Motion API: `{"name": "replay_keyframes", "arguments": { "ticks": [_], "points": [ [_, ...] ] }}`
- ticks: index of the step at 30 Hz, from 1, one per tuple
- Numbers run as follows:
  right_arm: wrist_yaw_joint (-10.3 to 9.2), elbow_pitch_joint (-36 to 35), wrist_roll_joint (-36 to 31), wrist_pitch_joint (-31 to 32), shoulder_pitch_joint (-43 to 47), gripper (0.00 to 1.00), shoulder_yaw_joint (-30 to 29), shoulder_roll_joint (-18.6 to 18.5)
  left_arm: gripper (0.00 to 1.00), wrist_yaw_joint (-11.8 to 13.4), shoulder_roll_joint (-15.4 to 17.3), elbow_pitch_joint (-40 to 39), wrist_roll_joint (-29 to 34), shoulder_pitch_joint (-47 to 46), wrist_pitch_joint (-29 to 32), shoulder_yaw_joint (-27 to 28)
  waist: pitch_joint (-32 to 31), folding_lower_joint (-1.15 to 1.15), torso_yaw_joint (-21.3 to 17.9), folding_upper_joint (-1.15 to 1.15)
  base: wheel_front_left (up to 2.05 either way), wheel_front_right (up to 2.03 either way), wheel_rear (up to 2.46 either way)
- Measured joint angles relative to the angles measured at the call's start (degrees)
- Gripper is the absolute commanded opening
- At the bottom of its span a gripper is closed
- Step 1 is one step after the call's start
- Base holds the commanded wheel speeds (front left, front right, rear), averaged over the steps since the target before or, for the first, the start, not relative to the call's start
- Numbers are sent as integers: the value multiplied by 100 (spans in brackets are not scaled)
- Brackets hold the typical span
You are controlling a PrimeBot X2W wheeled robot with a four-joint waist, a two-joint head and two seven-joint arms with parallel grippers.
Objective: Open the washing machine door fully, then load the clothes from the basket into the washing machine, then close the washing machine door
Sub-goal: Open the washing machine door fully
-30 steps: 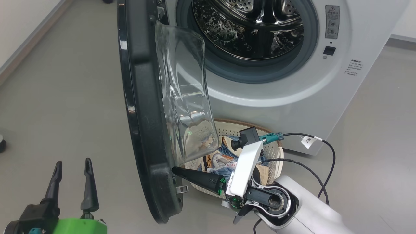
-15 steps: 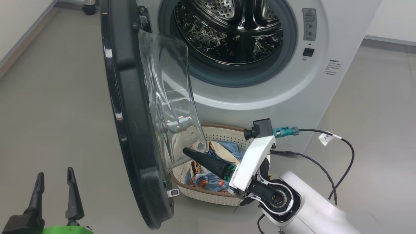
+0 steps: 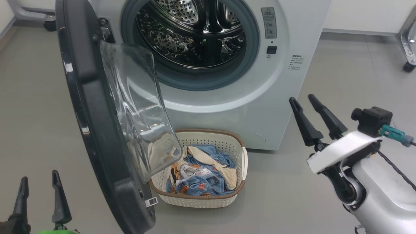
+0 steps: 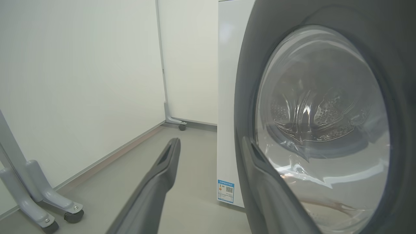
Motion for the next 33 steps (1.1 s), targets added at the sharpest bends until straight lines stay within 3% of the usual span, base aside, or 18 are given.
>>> {"name": "replay_keyframes", "arguments": {
  "ticks": [4,9,17,24,33],
  "points": [
    [-92,294,-806,-575,272,100,-56,-305,100,0,-1,-14,21,143,0,43,-14,0,-163,0,0,0,0],
    [-581,415,-1386,-279,665,100,-280,-366,100,-1,-1,-16,22,218,0,80,-33,0,-349,0,0,0,0],
    [-1376,-162,-2610,-181,1305,100,-1682,-174,100,-13,-1,-11,16,257,0,53,-133,0,-524,0,0,0,0],
    [-1376,-326,-3226,-181,2242,100,-2174,218,100,-11,0,-22,-45,454,0,127,-234,0,-632,0,0,0,0],
    [-1376,-588,-3671,-181,2648,100,-2674,520,100,-12,0,-15,-44,549,0,105,-315,0,-728,0,0,0,0]
  ]
}}
